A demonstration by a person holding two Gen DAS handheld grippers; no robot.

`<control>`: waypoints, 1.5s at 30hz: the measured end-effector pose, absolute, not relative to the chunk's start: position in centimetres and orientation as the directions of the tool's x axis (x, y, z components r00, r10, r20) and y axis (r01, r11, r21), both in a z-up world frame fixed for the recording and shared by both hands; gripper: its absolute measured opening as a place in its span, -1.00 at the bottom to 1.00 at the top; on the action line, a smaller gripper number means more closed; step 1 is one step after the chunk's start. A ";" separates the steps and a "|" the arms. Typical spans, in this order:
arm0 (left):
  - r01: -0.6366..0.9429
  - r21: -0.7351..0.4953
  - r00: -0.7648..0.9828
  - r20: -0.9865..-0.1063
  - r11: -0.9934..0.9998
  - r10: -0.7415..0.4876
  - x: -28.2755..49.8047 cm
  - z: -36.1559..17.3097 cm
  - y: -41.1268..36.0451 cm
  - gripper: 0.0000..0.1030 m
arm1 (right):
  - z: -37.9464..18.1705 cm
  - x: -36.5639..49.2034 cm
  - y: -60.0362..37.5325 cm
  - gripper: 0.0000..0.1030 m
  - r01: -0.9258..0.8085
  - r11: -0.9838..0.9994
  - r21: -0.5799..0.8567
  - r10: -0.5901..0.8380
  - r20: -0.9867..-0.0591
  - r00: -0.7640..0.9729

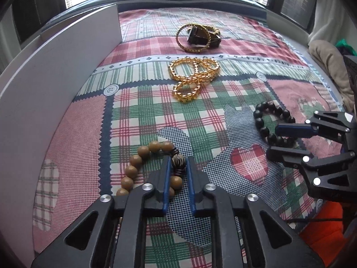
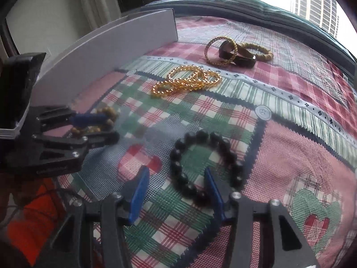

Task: Organize jewelry
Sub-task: 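Grasp the wooden bead bracelet with the left tool while the right grasps the black bead bracelet, then carry both bracelets into the white box and open both tools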

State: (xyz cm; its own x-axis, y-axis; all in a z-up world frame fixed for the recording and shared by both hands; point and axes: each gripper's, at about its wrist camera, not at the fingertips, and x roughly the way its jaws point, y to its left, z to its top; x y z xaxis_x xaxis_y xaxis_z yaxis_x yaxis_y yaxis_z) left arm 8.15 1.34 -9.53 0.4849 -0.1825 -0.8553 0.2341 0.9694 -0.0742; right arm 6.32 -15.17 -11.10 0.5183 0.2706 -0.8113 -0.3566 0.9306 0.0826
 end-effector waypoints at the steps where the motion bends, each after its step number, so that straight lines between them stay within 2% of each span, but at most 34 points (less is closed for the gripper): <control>1: 0.225 -0.105 0.479 -0.854 0.969 -0.204 8.2 -9.5 1.7 -0.78 | -10.9 6.2 -14.8 -0.41 -0.371 0.927 0.048 0.255 -0.808 0.531; 2: 0.215 -0.131 0.472 -0.853 0.968 -0.220 8.3 -9.4 2.1 -0.78 | -11.0 6.2 -14.4 -0.69 -0.384 0.923 0.032 0.244 -0.820 0.517; 3: 0.210 -0.147 0.470 -0.852 0.967 -0.231 8.3 -9.2 2.4 -0.78 | -10.9 6.2 -14.3 -0.75 -0.385 0.922 0.026 0.238 -0.825 0.513; 6: 0.192 -0.197 0.498 -0.825 0.961 -0.268 7.9 -7.3 3.5 -0.78 | -9.8 6.3 -15.4 -0.75 -0.346 0.930 0.125 0.295 -0.815 0.498; 11: 0.155 -0.298 0.551 -0.765 0.942 -0.333 6.9 -2.7 6.1 -0.78 | -5.7 6.2 -18.4 -0.75 -0.282 0.882 0.377 0.471 -0.713 0.519; 18: 0.085 -0.370 0.608 -0.716 0.925 -0.342 5.3 1.8 10.3 -0.78 | -1.1 7.2 -17.4 -0.75 -0.331 0.757 0.564 0.648 -0.582 0.491; 22: 0.032 -0.407 0.636 -0.697 0.913 -0.332 4.2 4.0 14.0 -0.78 | 1.2 8.3 -14.8 -0.75 -0.384 0.715 0.584 0.696 -0.541 0.472; 28: -0.102 -0.400 0.697 -0.682 0.911 -0.222 2.8 7.1 21.8 -0.78 | 5.2 10.6 -9.3 -0.75 -0.493 0.656 0.571 0.754 -0.494 0.433; 35: -0.327 -0.339 0.654 -0.755 0.882 -0.048 5.2 4.5 29.9 -0.78 | 7.3 16.0 -1.1 -0.75 -0.567 0.582 0.583 0.811 -0.464 0.355; 39: -0.423 -0.297 0.600 -0.799 0.856 0.020 6.8 1.9 33.3 -0.78 | 7.0 20.7 4.1 -0.75 -0.584 0.593 0.554 0.798 -0.506 0.329; 45: -0.490 -0.226 0.537 -0.839 0.842 0.087 8.3 -1.1 35.9 -0.76 | 3.9 25.7 13.1 -0.75 -0.608 0.672 0.424 0.691 -0.654 0.308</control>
